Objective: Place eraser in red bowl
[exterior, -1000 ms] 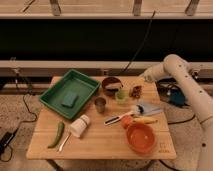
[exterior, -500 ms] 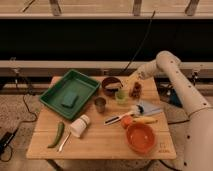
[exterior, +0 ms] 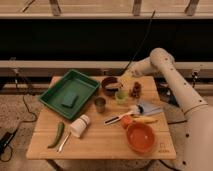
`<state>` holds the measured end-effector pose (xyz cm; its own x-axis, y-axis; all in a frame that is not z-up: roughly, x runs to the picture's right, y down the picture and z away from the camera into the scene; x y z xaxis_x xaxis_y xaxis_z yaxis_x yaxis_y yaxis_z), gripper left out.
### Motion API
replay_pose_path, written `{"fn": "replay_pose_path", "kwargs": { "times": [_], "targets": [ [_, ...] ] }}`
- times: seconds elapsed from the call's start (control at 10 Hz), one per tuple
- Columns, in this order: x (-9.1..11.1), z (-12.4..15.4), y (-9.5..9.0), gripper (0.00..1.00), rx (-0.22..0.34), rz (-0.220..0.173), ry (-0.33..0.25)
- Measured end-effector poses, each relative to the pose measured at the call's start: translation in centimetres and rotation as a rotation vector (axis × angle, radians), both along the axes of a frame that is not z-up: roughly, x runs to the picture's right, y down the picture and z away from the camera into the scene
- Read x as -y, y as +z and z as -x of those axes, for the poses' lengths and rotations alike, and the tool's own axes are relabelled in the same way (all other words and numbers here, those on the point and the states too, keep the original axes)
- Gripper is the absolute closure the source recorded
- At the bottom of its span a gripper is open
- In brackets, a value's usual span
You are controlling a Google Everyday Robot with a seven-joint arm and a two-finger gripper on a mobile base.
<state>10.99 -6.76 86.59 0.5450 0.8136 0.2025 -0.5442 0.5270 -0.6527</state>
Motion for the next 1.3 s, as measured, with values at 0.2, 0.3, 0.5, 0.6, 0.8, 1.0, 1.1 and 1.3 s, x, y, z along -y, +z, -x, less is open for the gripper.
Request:
{"fn": "replay_pose_path", "kwargs": {
  "times": [0.2, 0.3, 0.5, 0.6, 0.8, 1.0, 1.1, 1.3],
  "targets": [
    [-0.4, 1.6, 0.2, 0.35, -0.001, 0.019, -0.026],
    [-0.9, 1.8, 0.6, 0.35, -0.004, 0.031, -0.035],
    [-2.1, 2.4, 1.6, 0.35, -0.01, 0.063, -0.055],
    [-2.5, 2.6, 1.9, 0.35, -0.011, 0.073, -0.061],
    [-3.1, 3.1, 2.3, 0.35, -0.017, 0.092, -0.076],
    [-3.5, 3.3, 2.7, 0.35, -0.026, 0.105, -0.084],
    [-3.8, 3.4, 3.2, 0.35, -0.037, 0.115, -0.091],
    [-4.4, 3.5, 4.0, 0.35, -0.05, 0.135, -0.099]
  ]
}}
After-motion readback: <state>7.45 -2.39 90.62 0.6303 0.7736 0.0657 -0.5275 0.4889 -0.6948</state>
